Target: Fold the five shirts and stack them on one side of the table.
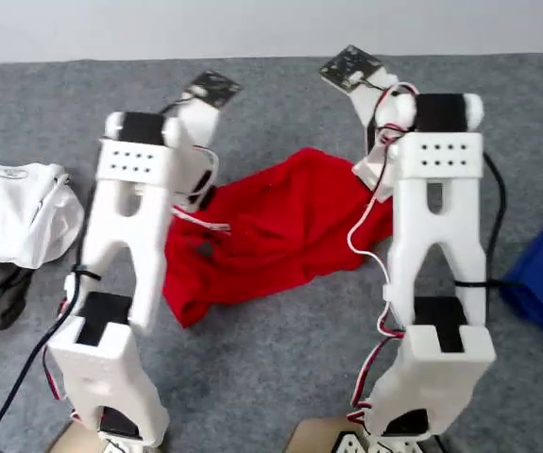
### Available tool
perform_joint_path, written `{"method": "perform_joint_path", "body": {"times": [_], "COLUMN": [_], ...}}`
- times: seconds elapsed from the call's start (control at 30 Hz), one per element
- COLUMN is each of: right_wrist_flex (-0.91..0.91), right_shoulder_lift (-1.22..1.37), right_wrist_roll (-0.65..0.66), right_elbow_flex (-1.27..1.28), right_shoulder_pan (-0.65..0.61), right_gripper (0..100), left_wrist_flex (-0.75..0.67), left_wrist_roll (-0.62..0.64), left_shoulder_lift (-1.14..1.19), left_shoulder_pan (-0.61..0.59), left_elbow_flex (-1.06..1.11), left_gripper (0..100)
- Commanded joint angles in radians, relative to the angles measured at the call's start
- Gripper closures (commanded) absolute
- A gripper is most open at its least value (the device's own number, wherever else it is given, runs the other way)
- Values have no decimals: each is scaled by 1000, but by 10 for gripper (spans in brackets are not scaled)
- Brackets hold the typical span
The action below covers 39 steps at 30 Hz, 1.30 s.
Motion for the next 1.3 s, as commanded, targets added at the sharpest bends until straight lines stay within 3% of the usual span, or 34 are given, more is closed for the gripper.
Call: {"method": "perform_joint_path", "body": {"times": [0.0,0.13,0.4,0.87,1.13,1.27], "right_wrist_flex": [44,42,42,42,42,42], "right_shoulder_lift": [-74,-73,-73,-81,-77,-77], "right_wrist_roll": [38,40,38,38,38,38], "right_elbow_flex": [21,41,72,72,72,72], "right_shoulder_pan": [15,12,12,12,12,12], "right_gripper": [988,988,988,988,988,988], "left_wrist_flex": [-20,-41,-80,-118,-120,-110], "left_wrist_roll": [11,9,9,11,8,8], "left_shoulder_lift": [-9,69,87,250,256,249], "left_shoulder_pan": [78,133,219,199,204,203], "left_elbow_flex": [-31,-35,-58,-62,-64,-84], "left_gripper": [840,784,780,784,994,994]}}
